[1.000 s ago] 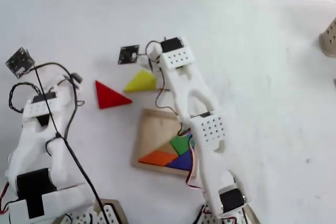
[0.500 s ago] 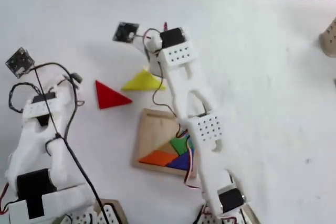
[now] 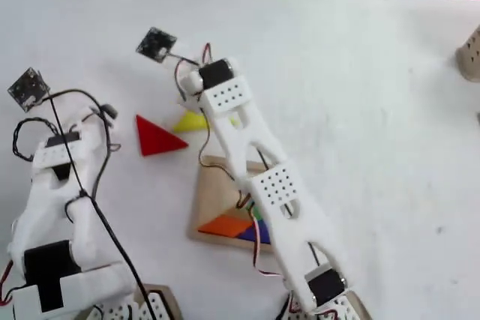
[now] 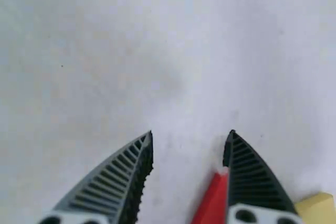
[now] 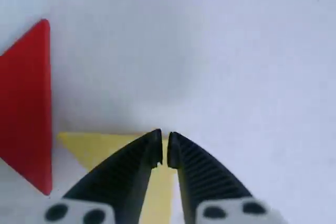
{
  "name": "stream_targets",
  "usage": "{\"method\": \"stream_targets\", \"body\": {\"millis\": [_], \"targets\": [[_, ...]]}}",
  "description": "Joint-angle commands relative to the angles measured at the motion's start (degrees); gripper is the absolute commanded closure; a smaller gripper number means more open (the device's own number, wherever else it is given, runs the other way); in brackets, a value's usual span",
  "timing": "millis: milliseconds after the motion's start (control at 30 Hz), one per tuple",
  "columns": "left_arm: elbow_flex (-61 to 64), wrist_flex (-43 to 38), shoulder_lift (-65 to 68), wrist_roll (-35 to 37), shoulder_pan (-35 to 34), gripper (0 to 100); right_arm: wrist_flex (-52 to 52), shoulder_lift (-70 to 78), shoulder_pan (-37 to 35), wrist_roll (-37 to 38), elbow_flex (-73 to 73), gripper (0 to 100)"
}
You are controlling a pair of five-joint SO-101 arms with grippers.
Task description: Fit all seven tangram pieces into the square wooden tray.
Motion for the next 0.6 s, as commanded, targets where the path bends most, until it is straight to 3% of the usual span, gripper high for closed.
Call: {"method": "stream_targets", "body": {"millis": [0, 167, 367, 567], "targets": [[-0.18, -1.58, -2.15, 0.0, -0.04, 77, 2.77, -1.27, -2.15, -1.32, -3.96, 97.2], [-0.18, -1.67, -2.15, 0.0, -0.04, 77, 6.2, 0.48, -3.65, -1.32, -3.43, 97.2], [-0.18, -1.41, -2.15, 0.0, -0.04, 77, 4.97, 7.08, 0.57, 1.93, -3.78, 97.2], [-0.18, -1.41, -2.15, 0.0, -0.04, 77, 14.64, 7.52, 3.38, 4.13, -10.29, 98.1]]}}
